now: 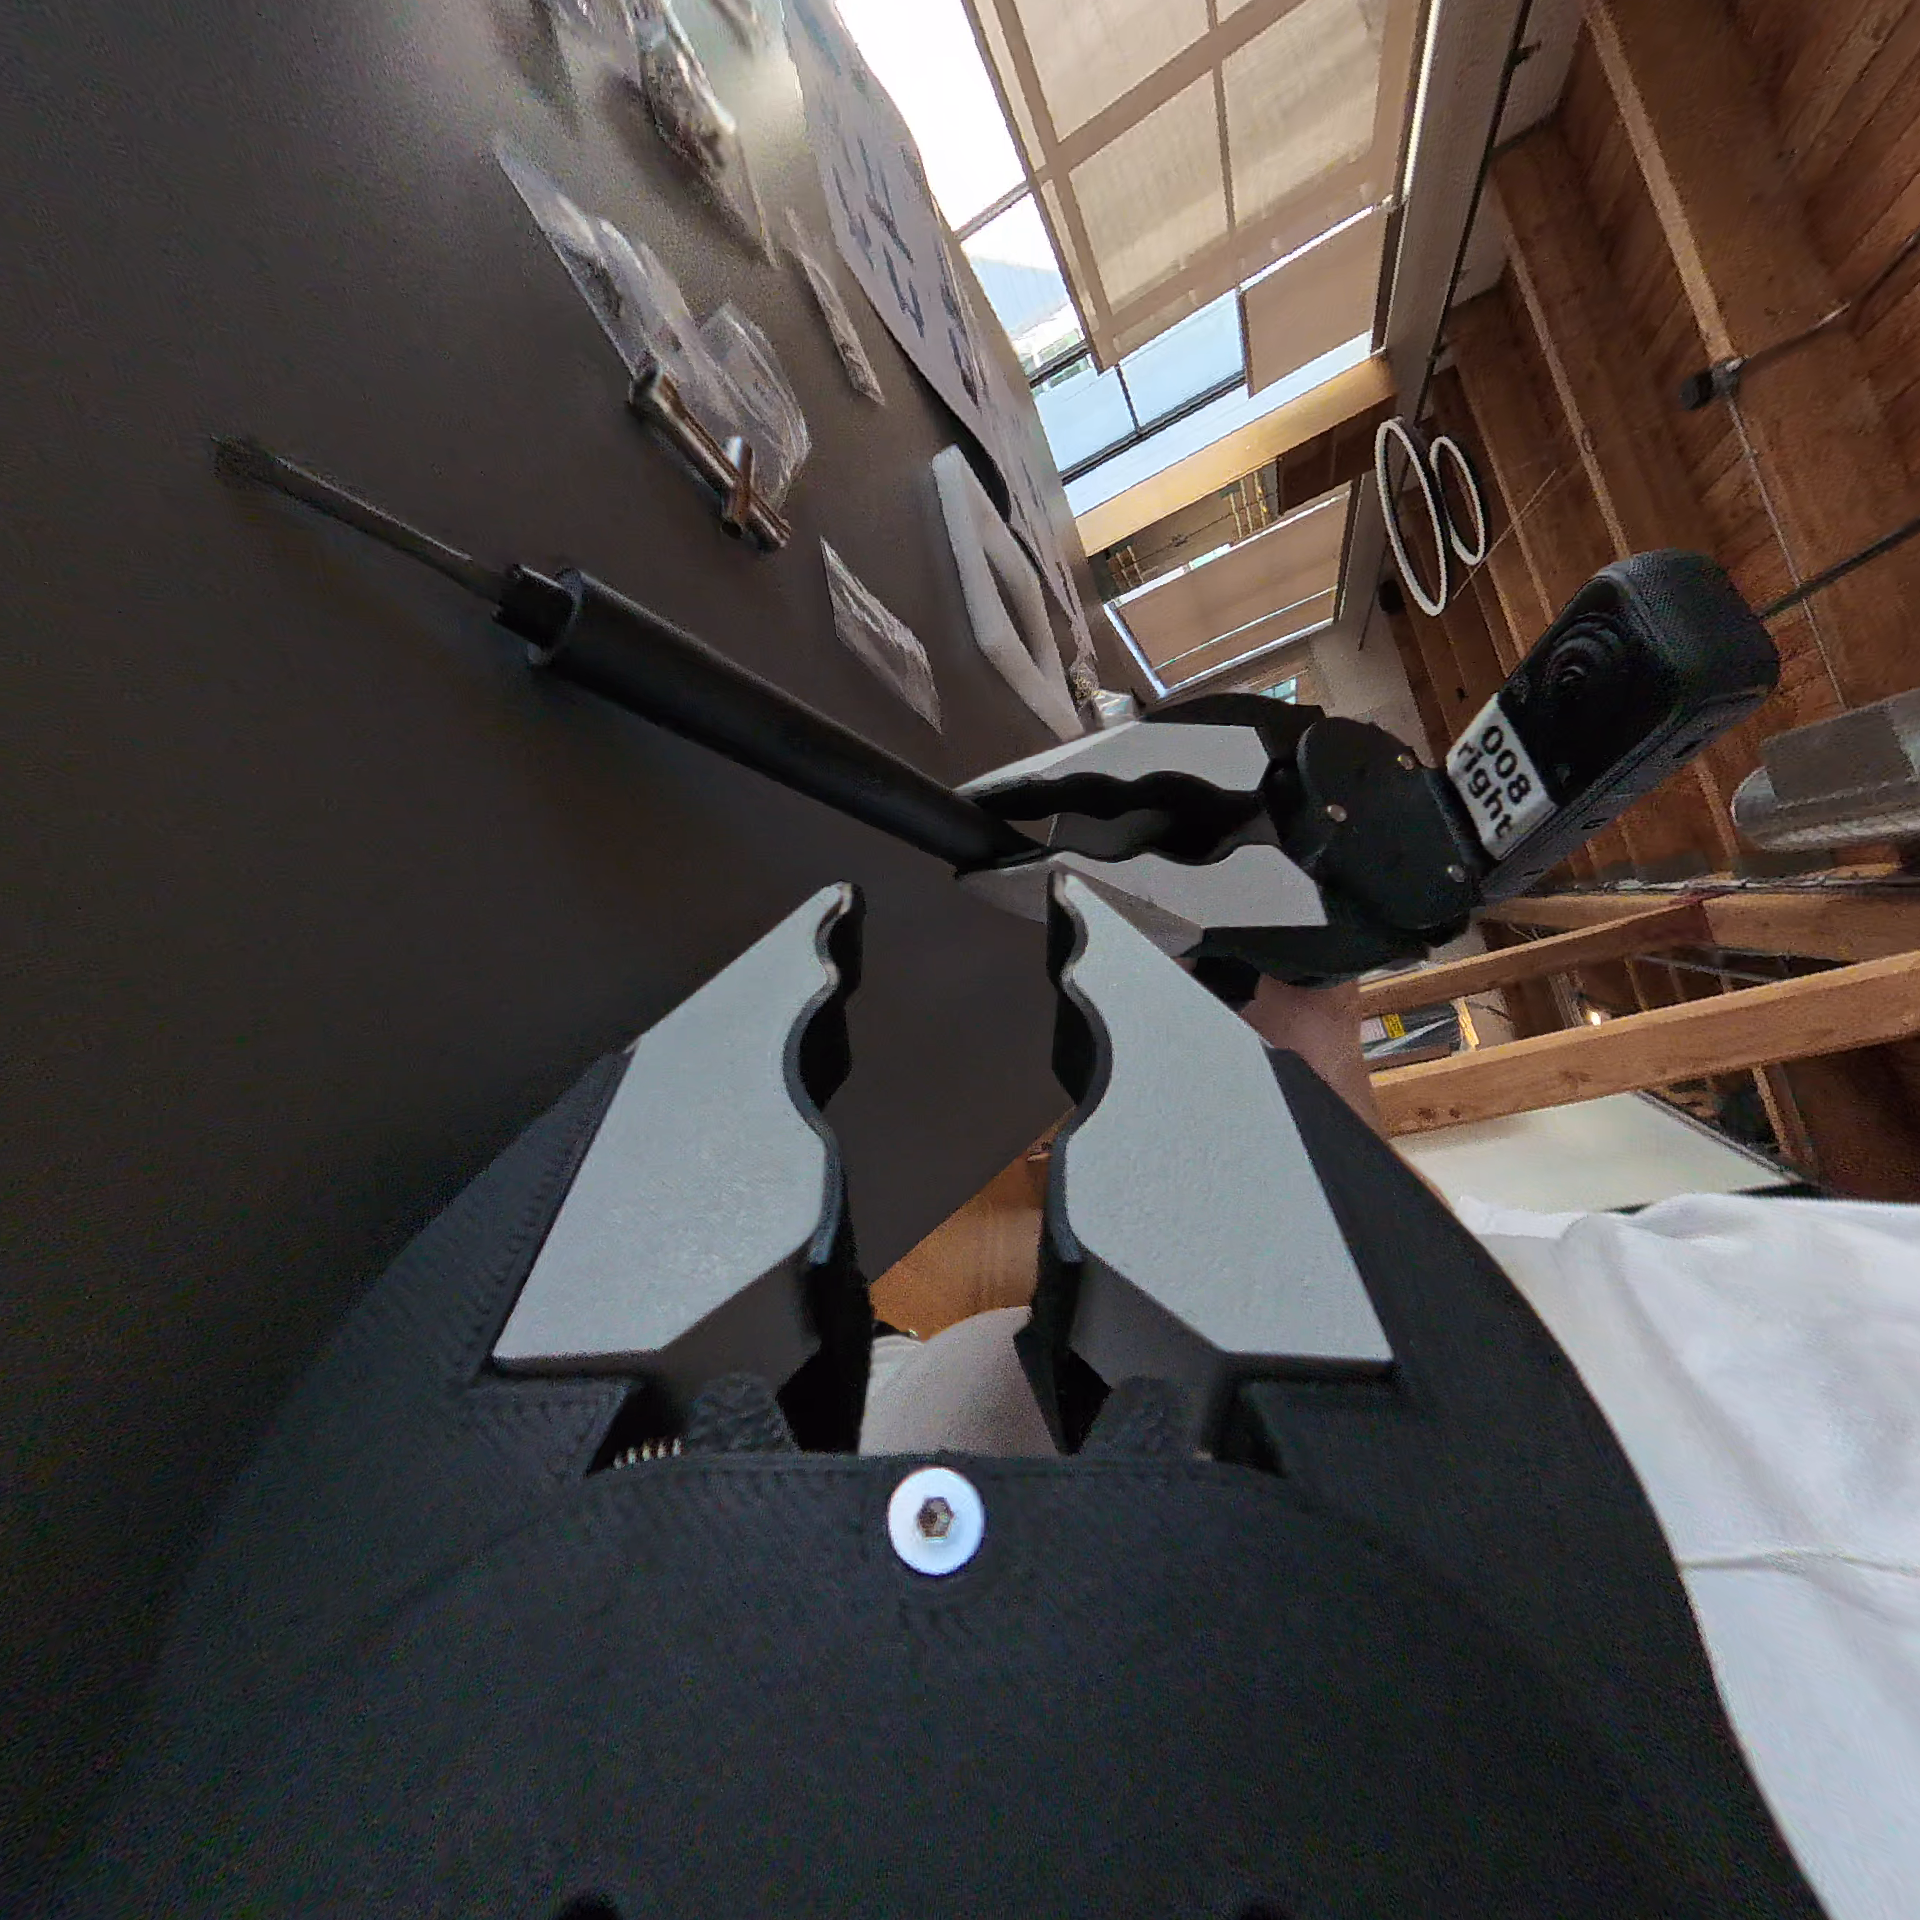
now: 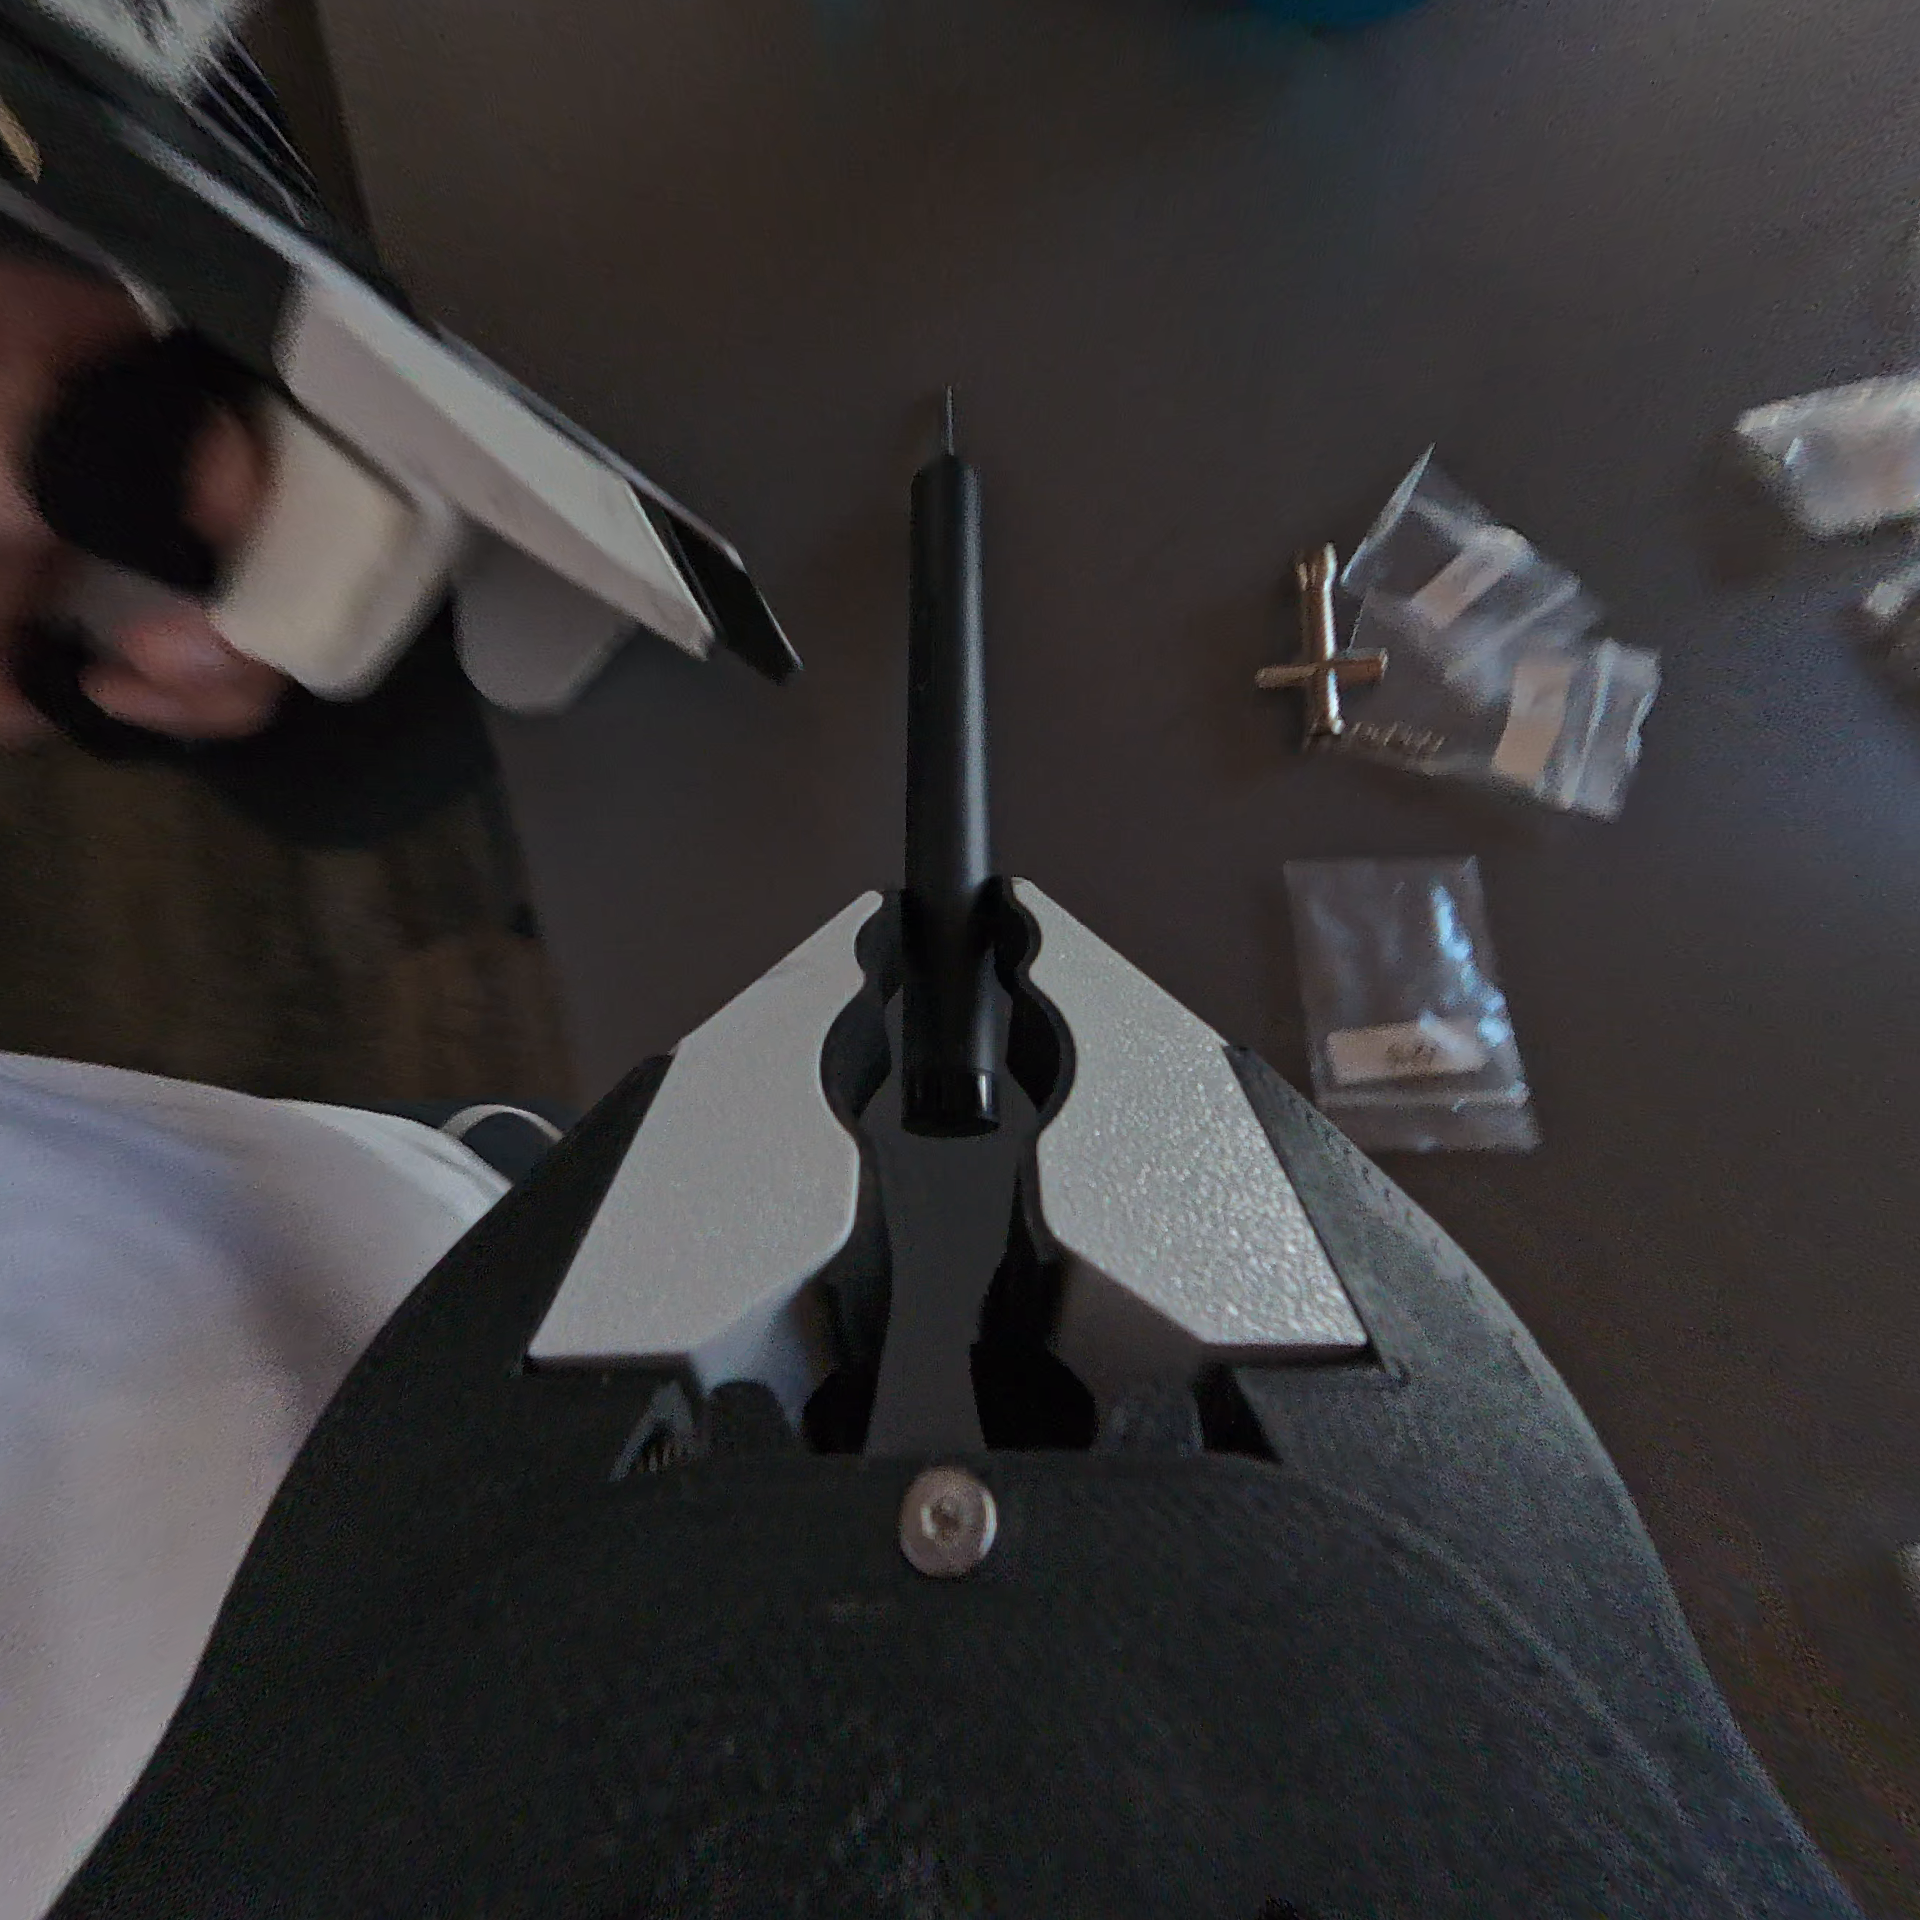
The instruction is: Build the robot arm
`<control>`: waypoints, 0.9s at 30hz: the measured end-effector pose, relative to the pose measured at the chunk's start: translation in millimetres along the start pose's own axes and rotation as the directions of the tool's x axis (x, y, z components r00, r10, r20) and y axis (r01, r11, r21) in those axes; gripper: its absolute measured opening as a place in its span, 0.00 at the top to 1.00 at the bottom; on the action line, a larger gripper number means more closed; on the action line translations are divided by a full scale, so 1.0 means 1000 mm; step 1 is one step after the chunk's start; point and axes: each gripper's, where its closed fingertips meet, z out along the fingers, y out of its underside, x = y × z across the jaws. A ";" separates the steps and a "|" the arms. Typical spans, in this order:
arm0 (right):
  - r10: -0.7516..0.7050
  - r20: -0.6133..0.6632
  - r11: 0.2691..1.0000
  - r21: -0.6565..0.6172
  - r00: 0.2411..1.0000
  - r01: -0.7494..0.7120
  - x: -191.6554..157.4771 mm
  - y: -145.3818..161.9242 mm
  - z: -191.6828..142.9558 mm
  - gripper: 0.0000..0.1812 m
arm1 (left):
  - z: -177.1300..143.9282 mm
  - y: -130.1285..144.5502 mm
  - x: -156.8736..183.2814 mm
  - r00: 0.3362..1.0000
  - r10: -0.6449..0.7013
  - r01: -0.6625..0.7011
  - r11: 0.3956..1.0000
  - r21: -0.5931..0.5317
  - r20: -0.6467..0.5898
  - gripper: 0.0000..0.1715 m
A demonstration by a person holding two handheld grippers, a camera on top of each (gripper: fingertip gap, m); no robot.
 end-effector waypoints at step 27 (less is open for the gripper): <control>0.181 0.404 0.970 0.078 0.897 -0.231 0.051 0.135 -0.164 0.90 | 0.227 0.102 0.087 0.945 -0.326 0.316 0.935 0.159 0.041 0.90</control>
